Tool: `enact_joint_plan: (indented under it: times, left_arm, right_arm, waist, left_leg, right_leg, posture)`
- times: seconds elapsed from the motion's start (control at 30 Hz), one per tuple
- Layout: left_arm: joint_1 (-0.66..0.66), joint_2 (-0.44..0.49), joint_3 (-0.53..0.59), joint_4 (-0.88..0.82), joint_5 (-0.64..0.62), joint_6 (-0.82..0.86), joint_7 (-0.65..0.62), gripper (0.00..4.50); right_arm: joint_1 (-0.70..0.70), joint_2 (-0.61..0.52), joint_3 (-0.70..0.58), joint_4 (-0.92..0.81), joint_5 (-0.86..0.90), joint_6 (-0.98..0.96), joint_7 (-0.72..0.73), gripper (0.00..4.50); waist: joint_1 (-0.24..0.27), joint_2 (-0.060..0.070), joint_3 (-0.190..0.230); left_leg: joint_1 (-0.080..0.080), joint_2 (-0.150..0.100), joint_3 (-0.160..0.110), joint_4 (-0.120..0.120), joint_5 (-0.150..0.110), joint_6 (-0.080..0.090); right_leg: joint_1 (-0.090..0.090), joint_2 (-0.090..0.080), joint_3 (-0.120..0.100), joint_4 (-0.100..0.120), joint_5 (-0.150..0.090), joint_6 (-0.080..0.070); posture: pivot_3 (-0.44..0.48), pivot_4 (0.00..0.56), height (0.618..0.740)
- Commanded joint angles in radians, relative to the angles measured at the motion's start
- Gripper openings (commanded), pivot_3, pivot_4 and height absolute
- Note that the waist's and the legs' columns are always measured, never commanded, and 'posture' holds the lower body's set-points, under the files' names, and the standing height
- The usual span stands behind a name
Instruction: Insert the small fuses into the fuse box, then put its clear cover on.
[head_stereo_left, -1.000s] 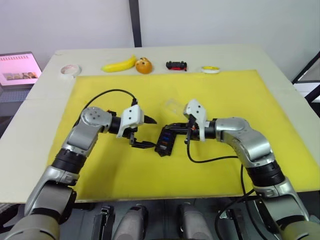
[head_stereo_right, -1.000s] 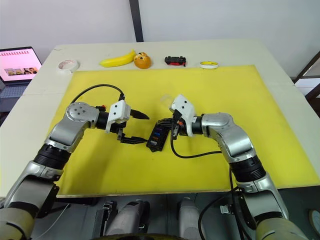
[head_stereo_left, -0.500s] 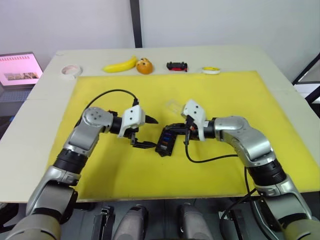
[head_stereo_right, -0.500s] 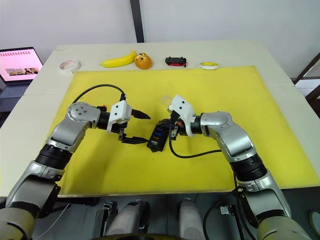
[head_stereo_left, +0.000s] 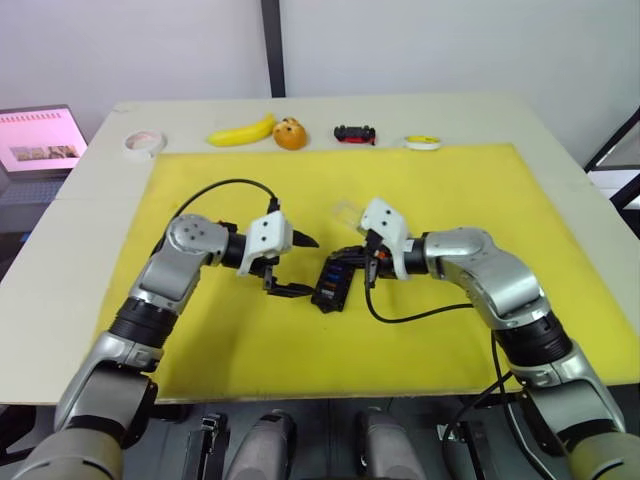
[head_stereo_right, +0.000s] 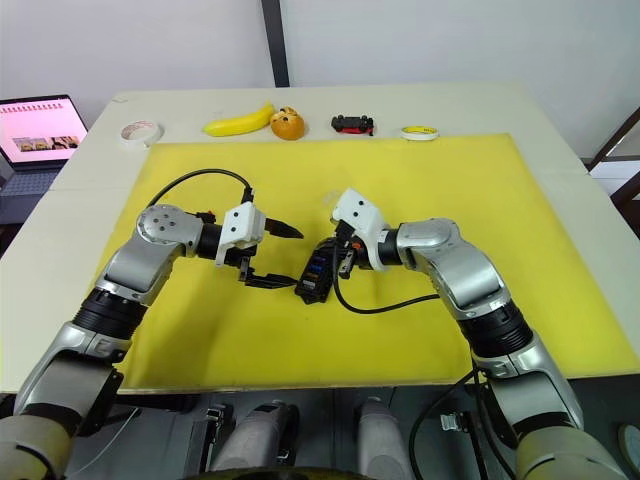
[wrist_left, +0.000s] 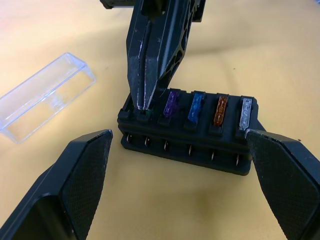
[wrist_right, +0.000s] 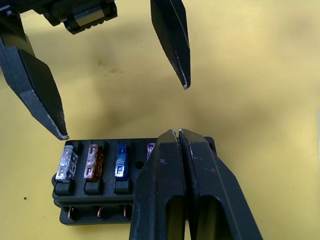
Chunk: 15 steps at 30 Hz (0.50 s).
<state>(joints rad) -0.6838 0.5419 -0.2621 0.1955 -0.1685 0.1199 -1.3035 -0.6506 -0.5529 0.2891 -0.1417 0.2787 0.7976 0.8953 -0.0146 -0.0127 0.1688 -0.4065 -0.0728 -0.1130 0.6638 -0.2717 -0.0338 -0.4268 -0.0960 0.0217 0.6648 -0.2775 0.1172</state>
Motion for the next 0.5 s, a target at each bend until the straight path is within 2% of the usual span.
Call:
enact_joint_plan:
  times: [0.03,0.27,0.5]
  left_arm:
    - [-0.023,-0.004,0.004,-0.005,0.002,-0.017,-0.001,4.50]
    - [-0.037,-0.025,-0.002,0.021,0.017,-0.039,0.006,4.50]
    - [-0.041,-0.027,0.006,0.040,0.019,-0.048,-0.002,4.50]
  right_arm:
    - [0.011,-0.018,0.033,0.047,-0.005,0.077,0.013,0.09]
    - [-0.022,-0.017,0.038,0.057,-0.005,0.090,0.023,0.09]
    - [-0.020,-0.003,-0.025,0.017,0.045,0.081,0.028,0.09]
  waist:
    - [0.000,0.000,0.000]
    - [0.001,0.000,0.000]
    - [0.000,0.000,0.000]
  left_leg:
    - [0.000,0.000,0.000,0.000,0.000,0.000]
    - [0.000,0.000,0.000,0.000,0.000,0.000]
    - [0.000,0.000,0.000,0.001,0.000,0.000]
  right_leg:
    - [0.000,0.000,0.000,0.000,0.000,0.000]
    - [0.000,0.000,0.000,0.000,0.000,0.000]
    - [0.000,0.000,0.000,0.000,0.000,0.000]
  posture:
    - [0.000,0.150,0.740]
    - [0.000,0.150,0.740]
    - [0.000,0.150,0.740]
